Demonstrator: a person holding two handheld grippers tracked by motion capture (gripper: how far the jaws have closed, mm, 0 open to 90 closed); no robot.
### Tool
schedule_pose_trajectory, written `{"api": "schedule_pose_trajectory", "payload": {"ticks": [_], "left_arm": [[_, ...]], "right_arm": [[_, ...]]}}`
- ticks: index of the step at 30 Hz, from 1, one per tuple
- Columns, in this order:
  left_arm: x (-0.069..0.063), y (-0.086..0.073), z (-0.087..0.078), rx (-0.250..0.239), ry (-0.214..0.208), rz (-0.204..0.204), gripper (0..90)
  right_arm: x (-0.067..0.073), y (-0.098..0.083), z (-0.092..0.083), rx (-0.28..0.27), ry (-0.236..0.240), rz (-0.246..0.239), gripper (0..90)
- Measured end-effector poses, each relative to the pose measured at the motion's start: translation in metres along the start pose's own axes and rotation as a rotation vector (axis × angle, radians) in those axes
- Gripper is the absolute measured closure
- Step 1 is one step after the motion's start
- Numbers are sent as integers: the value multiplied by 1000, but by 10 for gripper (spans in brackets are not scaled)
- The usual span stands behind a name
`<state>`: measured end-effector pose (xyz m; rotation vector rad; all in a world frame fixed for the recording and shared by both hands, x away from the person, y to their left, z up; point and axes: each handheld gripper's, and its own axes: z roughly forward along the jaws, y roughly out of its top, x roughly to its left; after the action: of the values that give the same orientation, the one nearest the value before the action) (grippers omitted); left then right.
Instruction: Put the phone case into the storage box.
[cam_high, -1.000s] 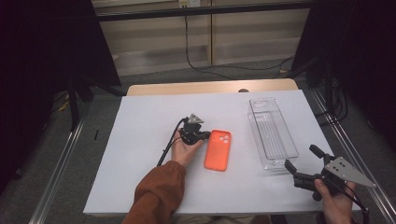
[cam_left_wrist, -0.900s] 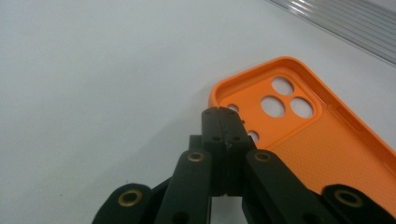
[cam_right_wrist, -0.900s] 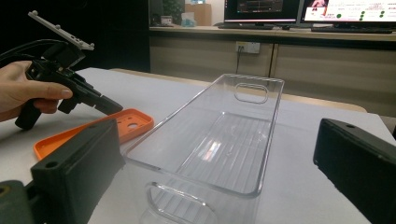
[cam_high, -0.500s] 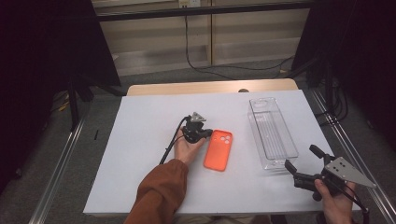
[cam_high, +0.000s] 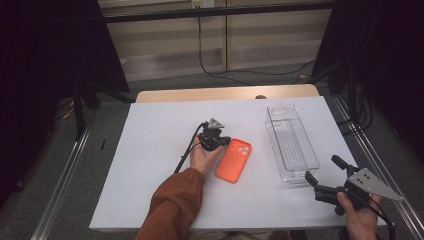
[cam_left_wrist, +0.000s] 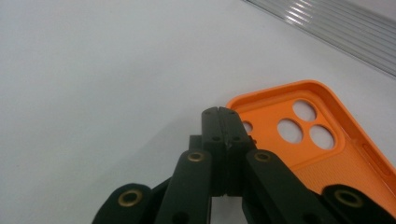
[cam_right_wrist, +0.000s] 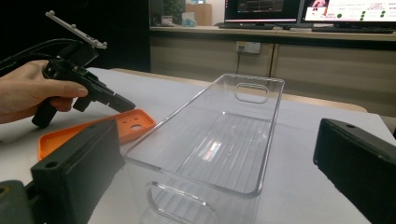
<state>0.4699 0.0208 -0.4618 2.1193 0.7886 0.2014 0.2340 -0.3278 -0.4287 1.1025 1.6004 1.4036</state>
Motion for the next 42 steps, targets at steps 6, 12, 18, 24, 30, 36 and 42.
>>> {"api": "schedule_pose_trajectory", "payload": {"ticks": [6, 12, 18, 24, 30, 36, 42], "left_arm": [[-3, 4, 5, -3, -10, 6, 900], [-2, 4, 1, -22, -13, 2, 900], [-1, 4, -11, -49, -3, 6, 900], [2, 0, -26, -77, -6, -7, 900], [2, -5, -42, -112, -8, -2, 900], [4, -14, -58, -156, -12, -14, 900], [2, -21, -72, -178, -15, -8, 888]], "right_arm": [[0, 0, -1, 1, 1, 4, 1], [0, 0, -1, 0, 2, 3, 1], [0, 0, -1, -2, 1, 4, 2], [0, 0, -1, -1, 2, 0, 1], [0, 0, -1, -3, -2, 1, 2], [1, 0, -1, -2, -3, 3, 2], [1, 0, -1, 0, -4, 1, 1]]}}
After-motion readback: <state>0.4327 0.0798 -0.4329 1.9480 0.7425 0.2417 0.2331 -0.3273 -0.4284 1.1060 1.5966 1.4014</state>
